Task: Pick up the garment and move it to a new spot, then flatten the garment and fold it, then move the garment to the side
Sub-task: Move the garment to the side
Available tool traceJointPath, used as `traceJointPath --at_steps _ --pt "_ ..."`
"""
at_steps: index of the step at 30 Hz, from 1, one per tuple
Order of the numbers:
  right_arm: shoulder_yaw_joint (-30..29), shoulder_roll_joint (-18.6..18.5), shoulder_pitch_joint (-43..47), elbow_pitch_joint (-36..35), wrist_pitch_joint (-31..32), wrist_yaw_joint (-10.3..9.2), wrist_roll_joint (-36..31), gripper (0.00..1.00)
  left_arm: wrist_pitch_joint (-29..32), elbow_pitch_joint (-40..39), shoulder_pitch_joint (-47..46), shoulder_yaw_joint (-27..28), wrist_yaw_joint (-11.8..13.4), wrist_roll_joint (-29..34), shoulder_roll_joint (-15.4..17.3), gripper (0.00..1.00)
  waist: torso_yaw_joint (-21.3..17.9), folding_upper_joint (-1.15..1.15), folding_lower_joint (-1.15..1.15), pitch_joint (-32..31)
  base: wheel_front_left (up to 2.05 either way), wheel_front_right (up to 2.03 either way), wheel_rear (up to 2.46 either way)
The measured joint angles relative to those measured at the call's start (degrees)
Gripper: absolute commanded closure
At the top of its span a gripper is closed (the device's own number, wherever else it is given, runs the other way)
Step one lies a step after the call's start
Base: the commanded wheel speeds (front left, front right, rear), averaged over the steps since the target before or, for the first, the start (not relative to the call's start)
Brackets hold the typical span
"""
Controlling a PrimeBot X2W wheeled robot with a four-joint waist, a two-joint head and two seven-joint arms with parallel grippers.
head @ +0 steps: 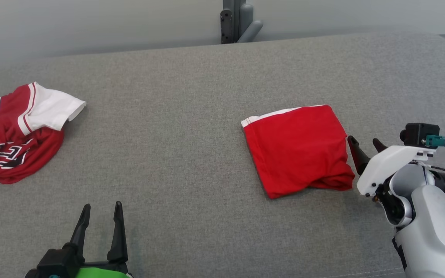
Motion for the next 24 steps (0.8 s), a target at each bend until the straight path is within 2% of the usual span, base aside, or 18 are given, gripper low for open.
traceJointPath --at_steps 4,11,19,20,21,22,24 --pt "-0.62 0.86 -3.66 3.58 2.31 0.0 1.91 0.0 0.0 0.0 -1.54 -0.35 -0.25 0.0 0.0 0.0 0.75 0.0 0.0 2.52 0.0 0.0 0.0" --pt "-2.71 1.57 -6.83 10.99 0.23 -0.01 1.18 0.0 0.0 0.35 -3.17 -0.71 -0.4 -0.07 0.0 0.0 2.8 0.0 0.0 5.45 0.0 0.0 0.0" --pt "-0.73 1.2 -8.52 15.67 0.19 0.0 4.24 0.0 0.0 0.43 -3.68 -1.21 -0.38 -0.26 0.0 0.0 3.69 0.0 0.0 6.22 0.0 0.0 0.0" --pt "-0.44 1.0 -8.76 16.06 0.16 0.0 4.68 0.06 0.0 0.37 -3.77 -1.32 -0.36 -0.26 0.0 0.0 3.69 0.0 0.0 6.23 0.0 0.0 0.0" --pt "-0.36 0.9 -9.03 16.48 -0.18 0.0 5.34 0.63 0.0 0.33 -3.81 -1.44 -0.35 -0.26 0.0 0.0 3.67 0.0 0.0 6.27 0.0 0.0 0.0" --pt "-0.26 0.84 -9.27 16.77 -0.47 0.0 6.04 1.0 0.0 0.31 -3.84 -1.47 -0.34 -0.26 0.0 0.0 3.63 0.0 0.0 6.3 0.0 0.0 0.0" --pt "0.37 0.64 -9.63 17.04 -1.15 -0.01 7.23 1.0 0.0 0.08 -3.91 -1.47 -0.3 -0.25 0.0 0.0 3.44 0.0 0.0 6.33 0.0 0.0 0.0"
